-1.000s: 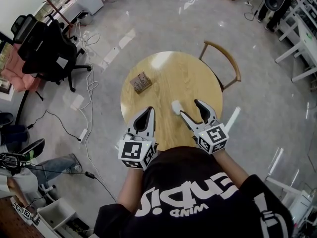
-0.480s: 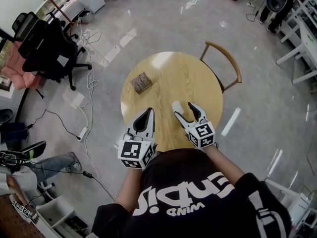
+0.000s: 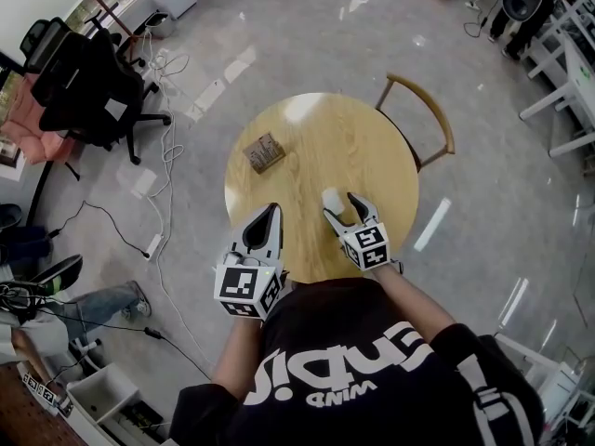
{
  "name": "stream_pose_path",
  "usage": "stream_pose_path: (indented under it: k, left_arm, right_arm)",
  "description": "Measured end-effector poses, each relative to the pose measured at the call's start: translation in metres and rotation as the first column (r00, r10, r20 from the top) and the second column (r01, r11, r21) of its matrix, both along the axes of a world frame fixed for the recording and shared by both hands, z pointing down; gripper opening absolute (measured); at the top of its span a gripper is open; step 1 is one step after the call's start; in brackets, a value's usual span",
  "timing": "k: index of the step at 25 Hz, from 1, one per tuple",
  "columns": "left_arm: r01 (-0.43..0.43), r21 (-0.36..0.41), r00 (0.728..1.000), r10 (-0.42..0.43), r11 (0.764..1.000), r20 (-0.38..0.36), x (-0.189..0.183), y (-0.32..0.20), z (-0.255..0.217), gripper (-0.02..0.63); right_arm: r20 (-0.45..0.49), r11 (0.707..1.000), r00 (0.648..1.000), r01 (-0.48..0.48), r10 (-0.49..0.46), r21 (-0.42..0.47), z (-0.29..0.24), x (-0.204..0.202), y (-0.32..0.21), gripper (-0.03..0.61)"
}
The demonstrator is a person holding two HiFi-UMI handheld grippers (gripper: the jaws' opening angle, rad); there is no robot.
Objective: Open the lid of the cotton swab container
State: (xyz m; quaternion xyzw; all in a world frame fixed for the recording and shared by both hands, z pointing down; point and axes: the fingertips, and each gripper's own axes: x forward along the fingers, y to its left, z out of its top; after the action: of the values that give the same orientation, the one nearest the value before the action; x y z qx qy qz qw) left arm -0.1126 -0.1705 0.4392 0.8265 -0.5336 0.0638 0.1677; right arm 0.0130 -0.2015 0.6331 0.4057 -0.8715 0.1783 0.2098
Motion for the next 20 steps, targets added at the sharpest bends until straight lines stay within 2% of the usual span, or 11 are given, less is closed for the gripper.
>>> stream_pose_path:
  k: [20]
  left_arm:
    - [0.013, -0.036, 1.0, -0.012, 0.999, 0.023, -0.013, 0.0, 0.014, 0.009]
  right_arm:
    - [-0.125, 0.995, 0.992, -0.03, 0.018, -0.097, 0.071, -0.004, -0.007, 0.279]
